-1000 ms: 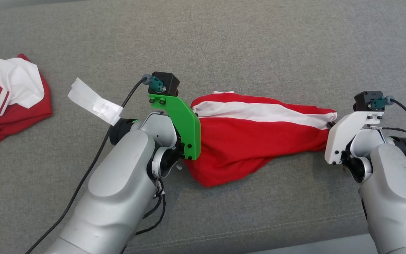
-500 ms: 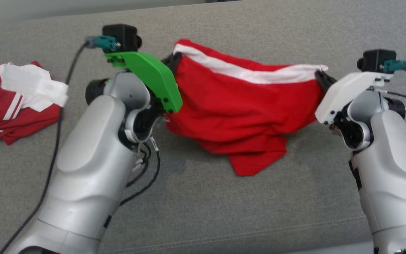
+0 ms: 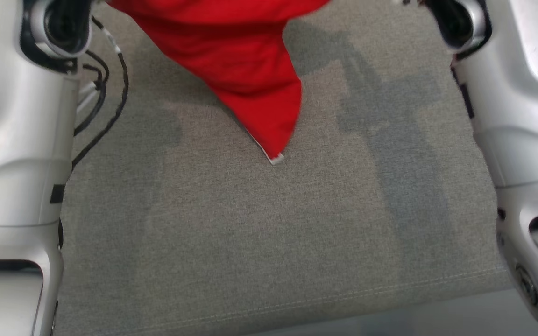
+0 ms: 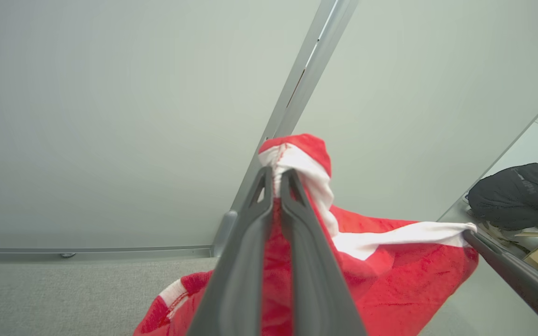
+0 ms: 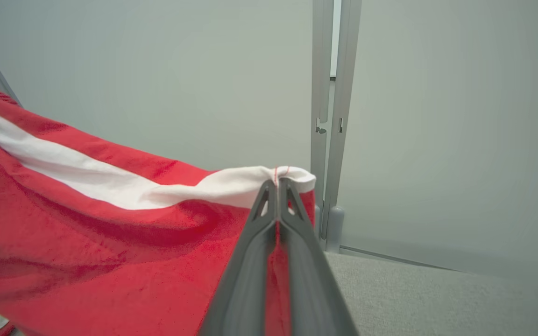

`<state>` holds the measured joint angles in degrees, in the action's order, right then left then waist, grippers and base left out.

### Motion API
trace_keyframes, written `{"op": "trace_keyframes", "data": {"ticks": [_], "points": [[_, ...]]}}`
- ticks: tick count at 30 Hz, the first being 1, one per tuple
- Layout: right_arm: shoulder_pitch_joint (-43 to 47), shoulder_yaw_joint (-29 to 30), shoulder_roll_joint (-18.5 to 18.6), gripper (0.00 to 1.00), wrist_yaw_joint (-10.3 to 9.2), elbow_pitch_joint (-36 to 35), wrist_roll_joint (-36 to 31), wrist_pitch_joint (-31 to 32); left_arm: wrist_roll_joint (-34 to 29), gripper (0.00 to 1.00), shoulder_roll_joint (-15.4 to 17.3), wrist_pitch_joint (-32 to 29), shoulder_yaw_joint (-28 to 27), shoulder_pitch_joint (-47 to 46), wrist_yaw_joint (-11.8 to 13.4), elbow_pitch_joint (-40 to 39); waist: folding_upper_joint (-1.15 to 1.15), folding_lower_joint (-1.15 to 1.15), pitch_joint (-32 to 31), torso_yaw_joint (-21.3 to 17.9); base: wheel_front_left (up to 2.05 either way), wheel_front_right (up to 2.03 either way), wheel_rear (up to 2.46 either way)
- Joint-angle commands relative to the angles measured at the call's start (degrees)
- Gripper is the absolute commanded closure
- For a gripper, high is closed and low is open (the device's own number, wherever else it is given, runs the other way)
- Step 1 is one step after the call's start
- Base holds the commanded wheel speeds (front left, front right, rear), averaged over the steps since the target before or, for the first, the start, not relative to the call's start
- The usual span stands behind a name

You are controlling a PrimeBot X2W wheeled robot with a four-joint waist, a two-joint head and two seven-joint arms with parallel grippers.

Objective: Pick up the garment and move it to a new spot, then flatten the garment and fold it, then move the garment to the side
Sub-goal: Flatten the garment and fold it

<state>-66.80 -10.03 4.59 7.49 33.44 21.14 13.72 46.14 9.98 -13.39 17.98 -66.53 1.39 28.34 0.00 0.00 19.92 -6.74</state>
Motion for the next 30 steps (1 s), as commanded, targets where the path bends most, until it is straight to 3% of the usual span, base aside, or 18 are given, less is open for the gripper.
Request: {"op": "trace_keyframes", "data": {"ticks": [1, 7, 17, 22, 30], "points": [[-4.2, -0.9, 0.7, 1.00, 0.00, 1.4, -1.6, -2.6, -0.1, 1.00, 0.1, 1.8, -0.8, -2.2, -0.8, -0.6, 0.00, 0.00, 5.3, -1.2, 0.00, 0.00, 0.00], [-18.9, -2.3, 1.8, 1.00, -0.01, 7.7, -7.6, -14.0, 3.1, 1.00, -0.9, 7.0, -4.3, -10.0, -5.2, -2.0, 0.00, 0.00, 9.8, -0.5, 0.00, 0.00, 0.00], [-29.5, 1.2, 4.0, 1.00, -0.02, 9.7, -18.8, -28.3, 2.4, 1.00, 0.0, 20.8, -7.5, -15.4, -8.1, -2.3, 0.00, 0.00, 12.1, 0.5, 0.00, 0.00, 0.00], [-26.6, 1.2, 3.6, 1.00, -0.02, 3.0, -24.7, -28.8, 2.7, 1.00, 0.4, 24.7, -6.7, -13.0, -8.6, -1.2, 0.00, 0.00, 12.7, 1.0, 0.00, 0.00, 0.00], [-16.3, -11.4, 7.2, 1.00, -0.03, 6.6, -20.3, -28.8, 3.9, 1.00, 2.1, 24.8, 1.2, -2.1, -8.9, -0.9, 0.00, 0.00, 10.9, 2.0, 0.00, 0.00, 0.00]]}}
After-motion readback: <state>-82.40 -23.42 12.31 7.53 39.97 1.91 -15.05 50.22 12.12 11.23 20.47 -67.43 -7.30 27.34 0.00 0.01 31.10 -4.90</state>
